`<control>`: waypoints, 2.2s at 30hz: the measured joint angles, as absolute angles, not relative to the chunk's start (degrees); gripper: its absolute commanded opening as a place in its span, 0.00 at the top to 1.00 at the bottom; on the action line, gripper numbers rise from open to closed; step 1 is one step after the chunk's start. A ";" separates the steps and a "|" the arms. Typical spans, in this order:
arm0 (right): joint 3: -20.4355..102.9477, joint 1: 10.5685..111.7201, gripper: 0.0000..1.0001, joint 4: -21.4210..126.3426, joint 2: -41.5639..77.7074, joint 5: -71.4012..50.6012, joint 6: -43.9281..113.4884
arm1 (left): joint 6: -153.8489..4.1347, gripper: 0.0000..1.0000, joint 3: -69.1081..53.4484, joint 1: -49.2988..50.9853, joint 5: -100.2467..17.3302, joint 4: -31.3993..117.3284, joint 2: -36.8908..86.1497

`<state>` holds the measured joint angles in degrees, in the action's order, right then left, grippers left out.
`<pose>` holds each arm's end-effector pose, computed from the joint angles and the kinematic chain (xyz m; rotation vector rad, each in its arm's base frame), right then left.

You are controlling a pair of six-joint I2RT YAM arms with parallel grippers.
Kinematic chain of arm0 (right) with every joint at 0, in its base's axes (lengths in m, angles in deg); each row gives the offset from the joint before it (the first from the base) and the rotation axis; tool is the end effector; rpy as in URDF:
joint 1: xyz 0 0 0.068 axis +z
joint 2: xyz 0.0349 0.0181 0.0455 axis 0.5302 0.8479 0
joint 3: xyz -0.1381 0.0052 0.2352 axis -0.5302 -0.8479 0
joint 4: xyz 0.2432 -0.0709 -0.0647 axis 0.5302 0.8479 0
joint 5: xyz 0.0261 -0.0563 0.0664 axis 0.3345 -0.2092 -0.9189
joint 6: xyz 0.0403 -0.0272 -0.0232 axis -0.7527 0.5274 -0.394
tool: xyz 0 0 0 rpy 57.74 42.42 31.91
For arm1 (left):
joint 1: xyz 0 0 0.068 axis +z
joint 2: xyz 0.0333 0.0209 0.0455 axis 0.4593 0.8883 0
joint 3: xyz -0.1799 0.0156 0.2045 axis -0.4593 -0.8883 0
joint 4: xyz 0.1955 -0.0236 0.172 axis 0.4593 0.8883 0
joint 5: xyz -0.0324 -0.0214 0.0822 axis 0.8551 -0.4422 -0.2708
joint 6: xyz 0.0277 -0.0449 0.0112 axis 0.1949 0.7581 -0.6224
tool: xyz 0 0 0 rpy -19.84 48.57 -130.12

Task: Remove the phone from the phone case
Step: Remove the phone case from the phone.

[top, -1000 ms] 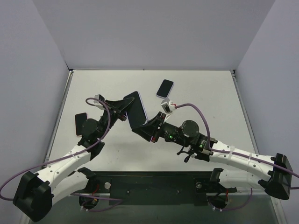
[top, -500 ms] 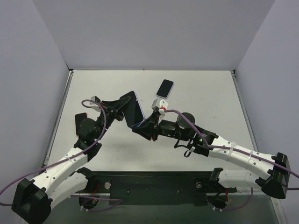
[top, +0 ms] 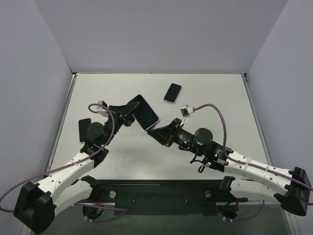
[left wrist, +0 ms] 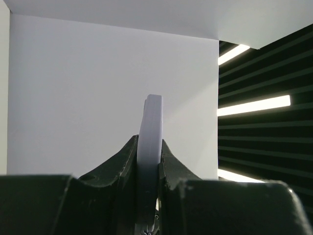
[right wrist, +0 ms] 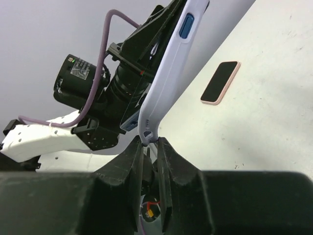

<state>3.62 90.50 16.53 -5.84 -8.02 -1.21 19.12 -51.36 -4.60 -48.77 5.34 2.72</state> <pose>0.1190 0.2003 0.3420 -0.2876 1.4348 1.5457 0.1833 -0.1149 0.3053 -0.9640 1.3175 -1.9831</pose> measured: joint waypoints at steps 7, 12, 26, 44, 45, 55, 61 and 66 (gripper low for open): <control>6.00 87.50 0.45 22.22 -7.00 -15.67 -1.06 | 16.80 1.00 -49.37 -4.05 -42.69 4.86 4.53; 11.90 83.37 0.20 33.80 -8.31 -25.44 4.41 | 11.54 1.00 -44.80 -3.88 -36.18 6.20 4.27; 15.93 76.42 0.33 46.41 -11.09 -39.60 -0.01 | 4.63 1.00 -40.95 -1.41 -29.56 10.22 1.21; 22.29 76.20 0.69 44.55 -5.54 -41.37 -6.46 | 2.03 1.00 -40.56 0.51 -27.57 14.20 1.19; 22.29 76.20 0.71 44.05 -5.25 -41.68 -6.63 | 2.05 1.00 -40.56 0.54 -27.48 14.20 1.19; 22.26 76.18 1.00 39.42 -3.35 -44.82 -9.34 | 3.60 1.00 -40.56 1.17 -26.08 13.17 1.17; 19.62 77.08 1.00 35.11 -4.73 -47.07 -2.13 | 8.13 1.00 -40.56 2.02 -22.19 10.48 1.89; 20.82 79.17 1.00 38.81 -6.59 -45.63 11.90 | 12.98 1.00 -40.56 1.89 -18.85 9.23 2.98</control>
<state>20.82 79.17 38.81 -6.59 -45.63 11.90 12.98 -40.56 1.89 -18.85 9.23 2.98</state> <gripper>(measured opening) 0.146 0.243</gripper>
